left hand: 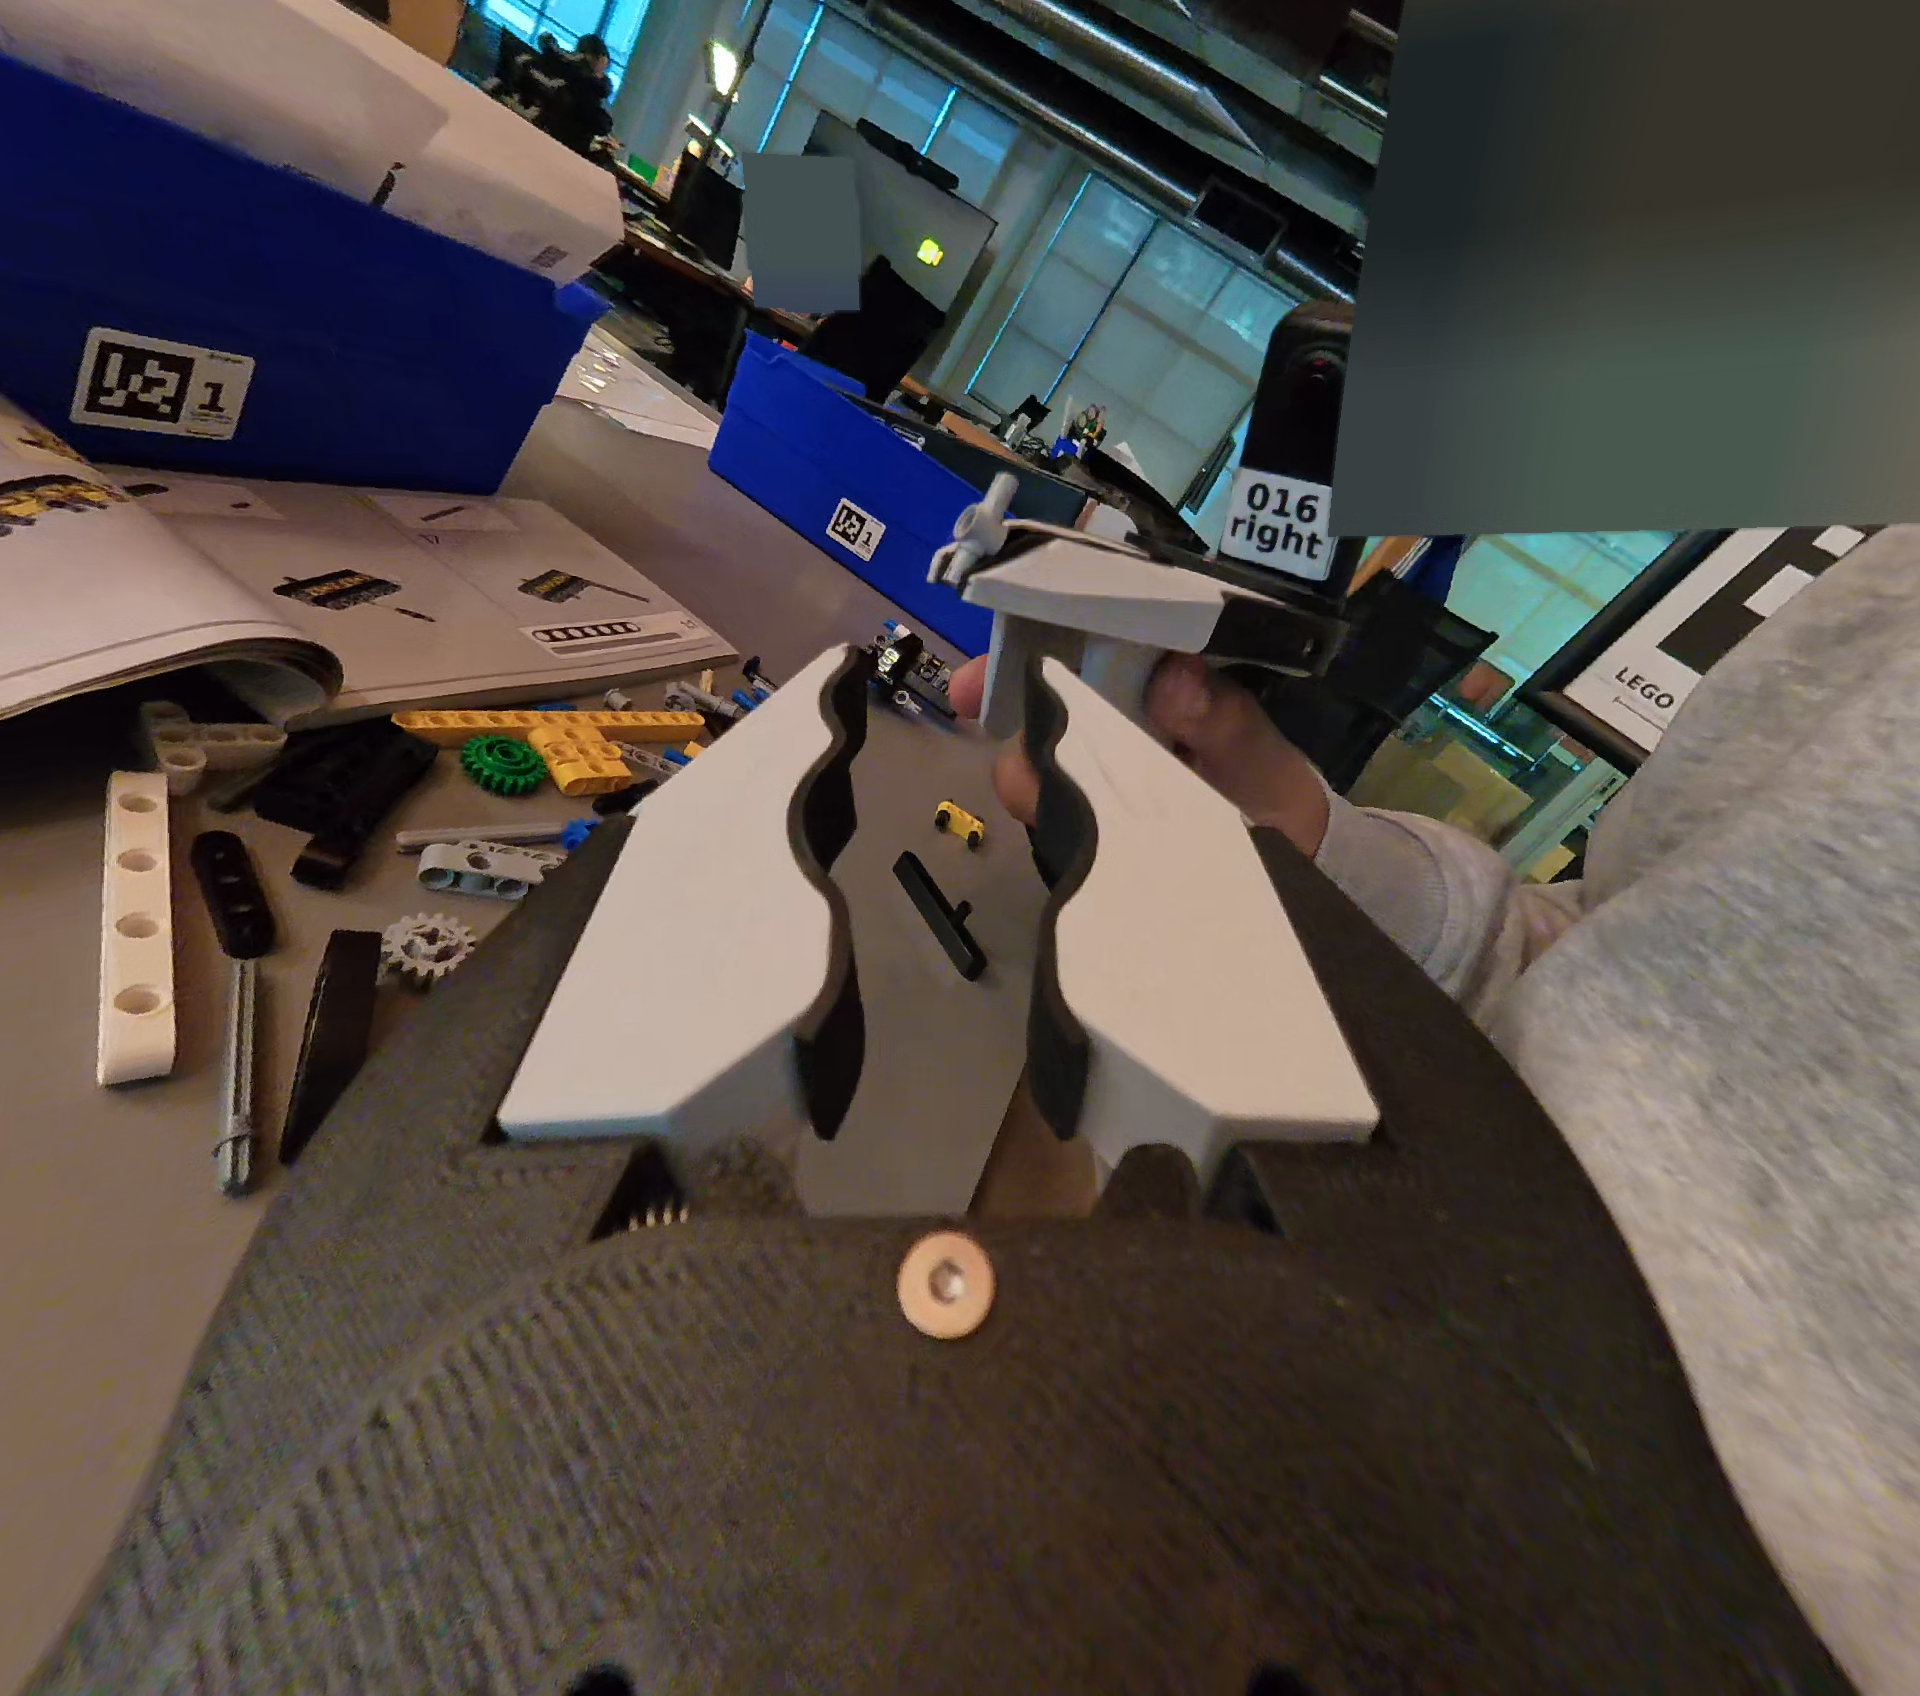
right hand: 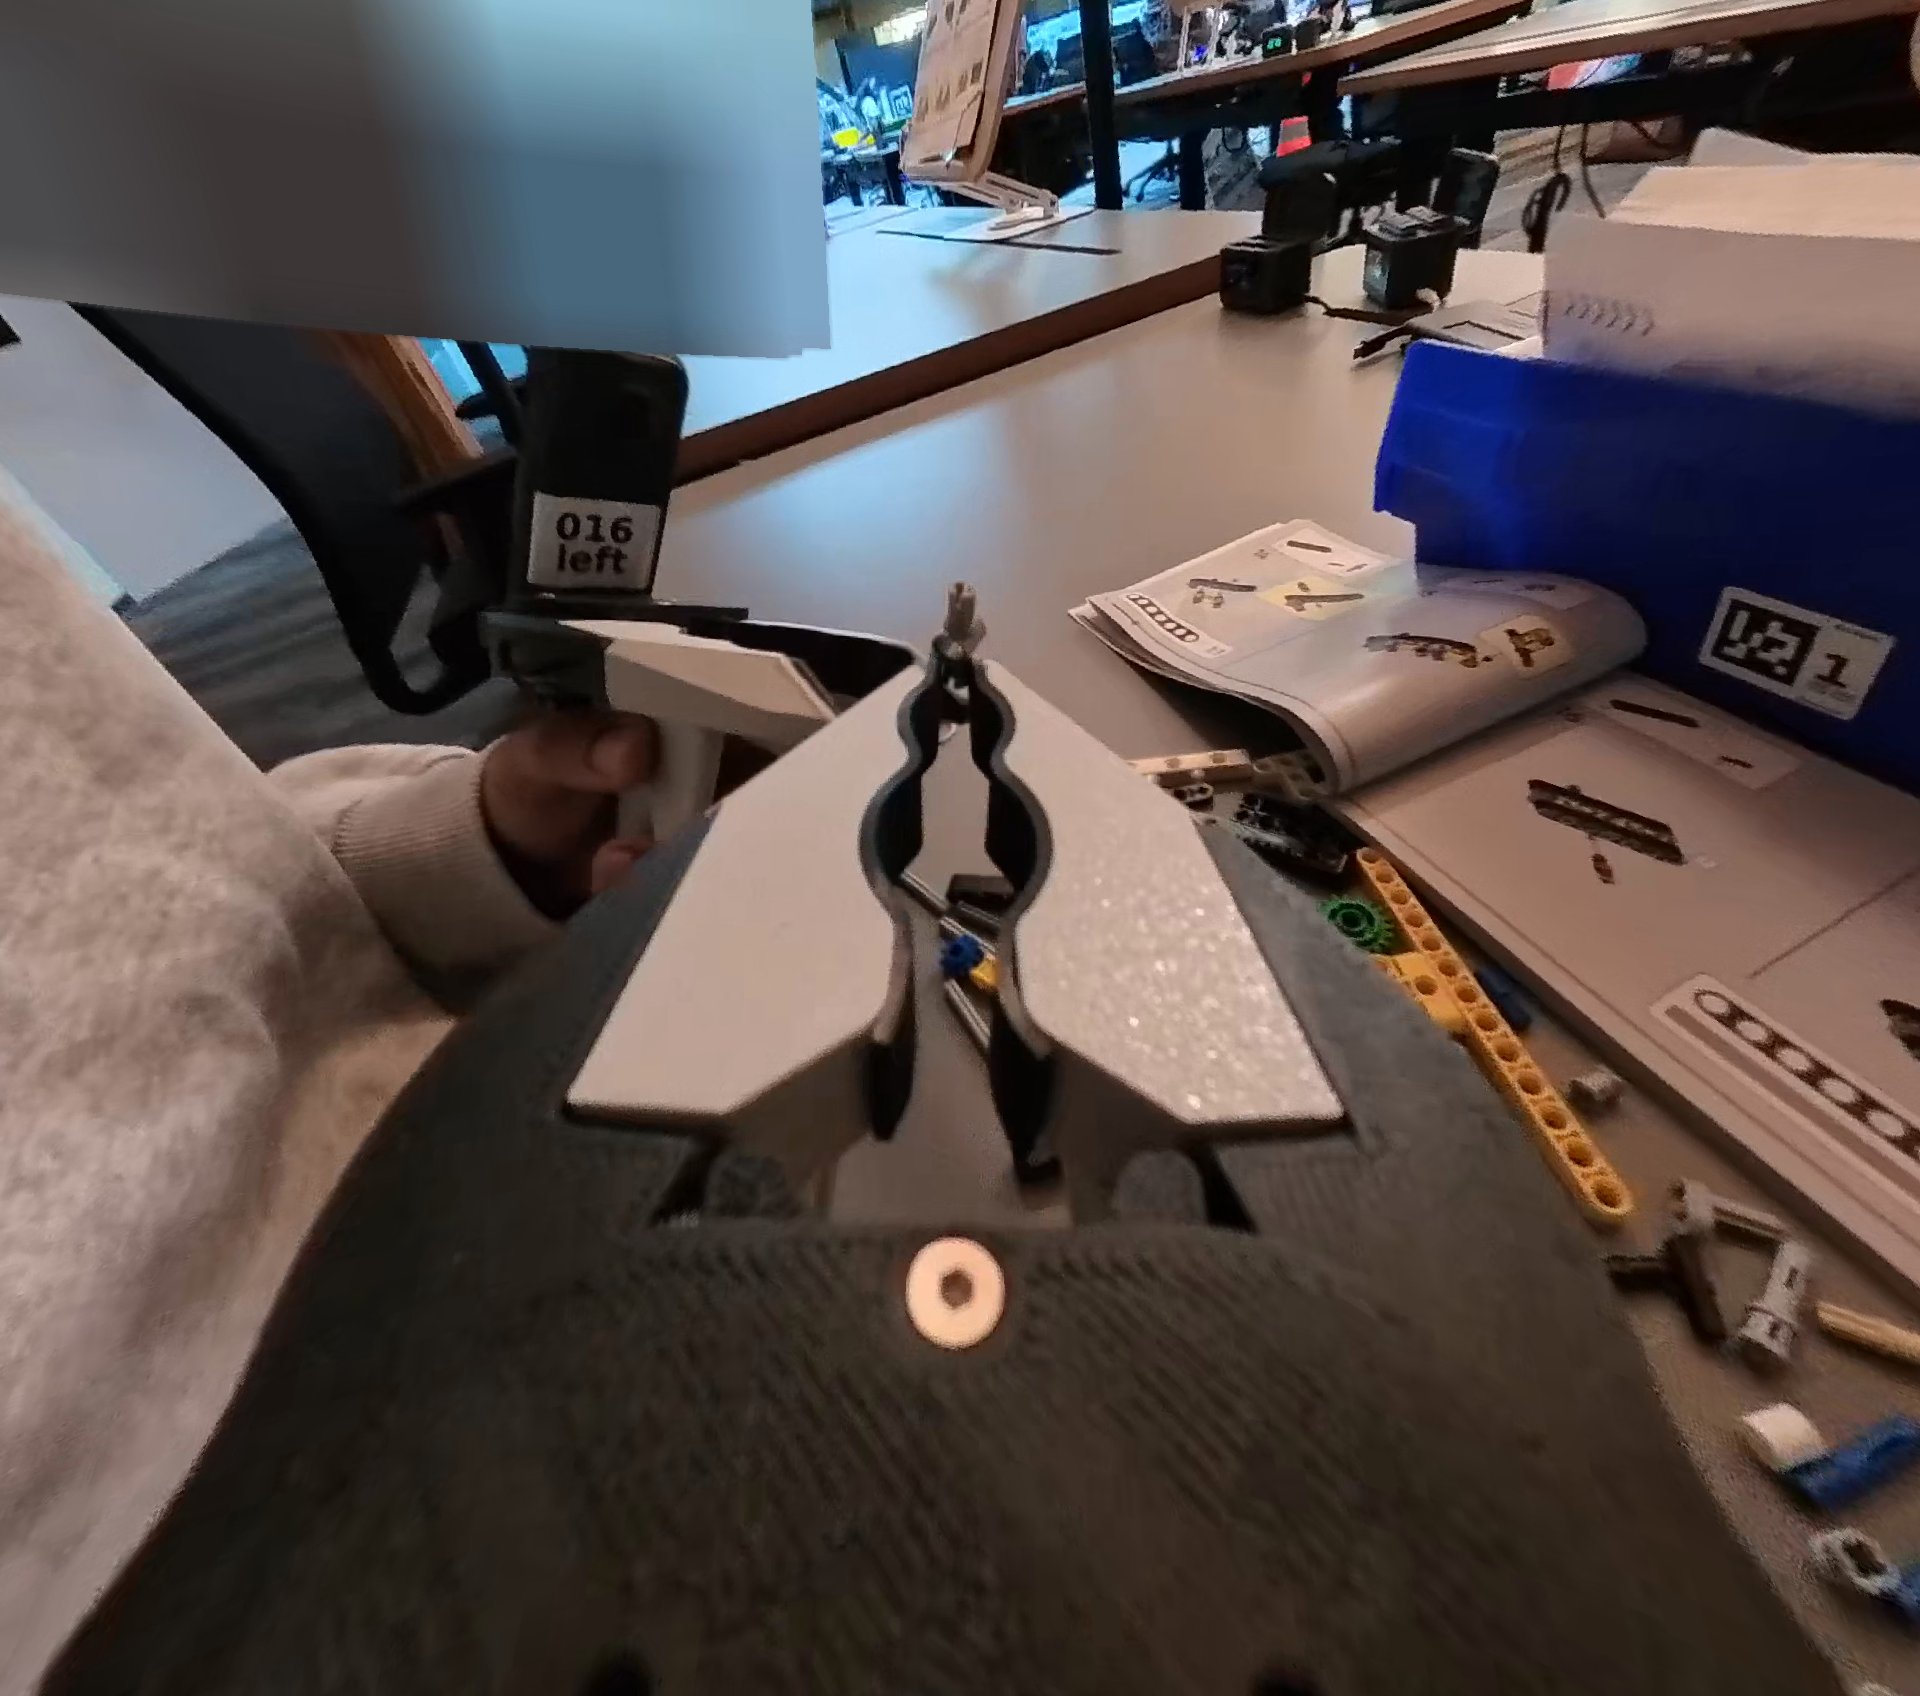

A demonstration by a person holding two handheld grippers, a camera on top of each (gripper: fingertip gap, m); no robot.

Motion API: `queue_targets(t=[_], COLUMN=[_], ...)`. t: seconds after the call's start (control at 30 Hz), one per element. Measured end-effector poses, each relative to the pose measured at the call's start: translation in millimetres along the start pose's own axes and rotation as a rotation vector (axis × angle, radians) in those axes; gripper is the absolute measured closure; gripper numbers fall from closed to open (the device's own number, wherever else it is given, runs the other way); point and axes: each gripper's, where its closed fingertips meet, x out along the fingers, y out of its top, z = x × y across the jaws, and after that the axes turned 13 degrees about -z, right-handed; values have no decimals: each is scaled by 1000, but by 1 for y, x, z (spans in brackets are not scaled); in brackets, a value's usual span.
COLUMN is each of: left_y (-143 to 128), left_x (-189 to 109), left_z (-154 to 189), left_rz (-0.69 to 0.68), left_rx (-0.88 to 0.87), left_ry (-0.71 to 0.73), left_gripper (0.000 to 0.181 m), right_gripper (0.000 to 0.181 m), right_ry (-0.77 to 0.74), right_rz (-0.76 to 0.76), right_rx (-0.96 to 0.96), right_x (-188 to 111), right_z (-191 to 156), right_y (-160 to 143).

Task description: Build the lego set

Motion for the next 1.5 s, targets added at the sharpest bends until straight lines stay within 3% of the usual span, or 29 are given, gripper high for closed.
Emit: queue_targets(t=[1.5], left_y=[9], left_x=[-12], left_z=[-22], left_rz=[60], left_rx=[-131], left_ry=[-14], left_gripper=[157], right_gripper=[178], right_ry=[111], right_rz=[-58], right_rx=[70], right_x=[39], right_z=[10], right_y=[1])
